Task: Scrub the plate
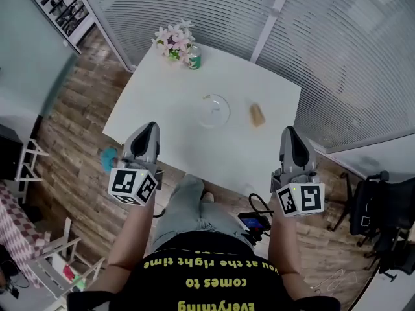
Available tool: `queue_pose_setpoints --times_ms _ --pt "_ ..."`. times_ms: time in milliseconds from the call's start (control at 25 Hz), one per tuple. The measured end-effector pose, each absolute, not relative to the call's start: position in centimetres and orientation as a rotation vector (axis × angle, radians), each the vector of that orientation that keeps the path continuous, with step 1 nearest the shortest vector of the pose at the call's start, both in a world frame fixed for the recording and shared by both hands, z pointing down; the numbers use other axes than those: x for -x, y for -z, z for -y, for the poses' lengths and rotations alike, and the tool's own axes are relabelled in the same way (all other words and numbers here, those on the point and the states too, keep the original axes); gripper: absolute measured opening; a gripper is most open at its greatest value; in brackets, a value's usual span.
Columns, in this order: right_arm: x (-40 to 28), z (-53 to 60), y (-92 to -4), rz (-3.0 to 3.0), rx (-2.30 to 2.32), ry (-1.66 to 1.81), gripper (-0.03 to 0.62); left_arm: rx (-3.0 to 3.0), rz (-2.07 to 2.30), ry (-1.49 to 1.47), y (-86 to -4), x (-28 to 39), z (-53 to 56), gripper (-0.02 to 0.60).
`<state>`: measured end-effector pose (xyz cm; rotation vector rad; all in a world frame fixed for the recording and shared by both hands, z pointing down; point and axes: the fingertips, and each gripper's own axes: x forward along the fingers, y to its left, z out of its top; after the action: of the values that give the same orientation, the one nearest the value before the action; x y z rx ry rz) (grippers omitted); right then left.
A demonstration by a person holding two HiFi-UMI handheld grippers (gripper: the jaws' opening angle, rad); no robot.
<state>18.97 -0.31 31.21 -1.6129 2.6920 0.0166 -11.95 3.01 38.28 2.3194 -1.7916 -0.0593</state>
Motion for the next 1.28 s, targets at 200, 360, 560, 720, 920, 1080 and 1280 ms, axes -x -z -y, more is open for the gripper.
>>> queue_pose_setpoints --times_ms 200,360,560,720,920,1080,1280 --pt "-18.0 3.0 -30.2 -2.663 1.663 -0.051 0.006 -2.357 1.741 0.066 -38.1 12.9 0.7 0.0" --pt "-16.8 4.9 -29.8 -2.652 1.688 -0.067 0.006 -2.379 1.706 0.069 -38.0 13.8 3.7 0.0" --pt "-16.0 7.1 -30.2 -2.625 1.75 -0.055 0.006 -2.413 1.656 0.068 -38.0 14.6 7.0 0.0" --pt "-15.1 8.2 -30.6 -2.607 1.795 -0.058 0.006 -2.426 1.621 0.067 -38.4 15.7 9.2 0.0" --pt "-14.7 9.5 -31.2 -2.561 1.861 -0.027 0.006 -2.445 1.569 0.053 -39.0 16.5 11.5 0.0" --pt "-13.8 10.1 -31.2 -2.539 1.885 -0.026 0.006 -2.459 1.535 0.049 -39.4 17.0 12.8 0.0" --pt "-13.5 10.1 -31.7 -2.535 1.903 -0.014 0.006 -2.464 1.507 0.046 -39.8 16.7 13.3 0.0"
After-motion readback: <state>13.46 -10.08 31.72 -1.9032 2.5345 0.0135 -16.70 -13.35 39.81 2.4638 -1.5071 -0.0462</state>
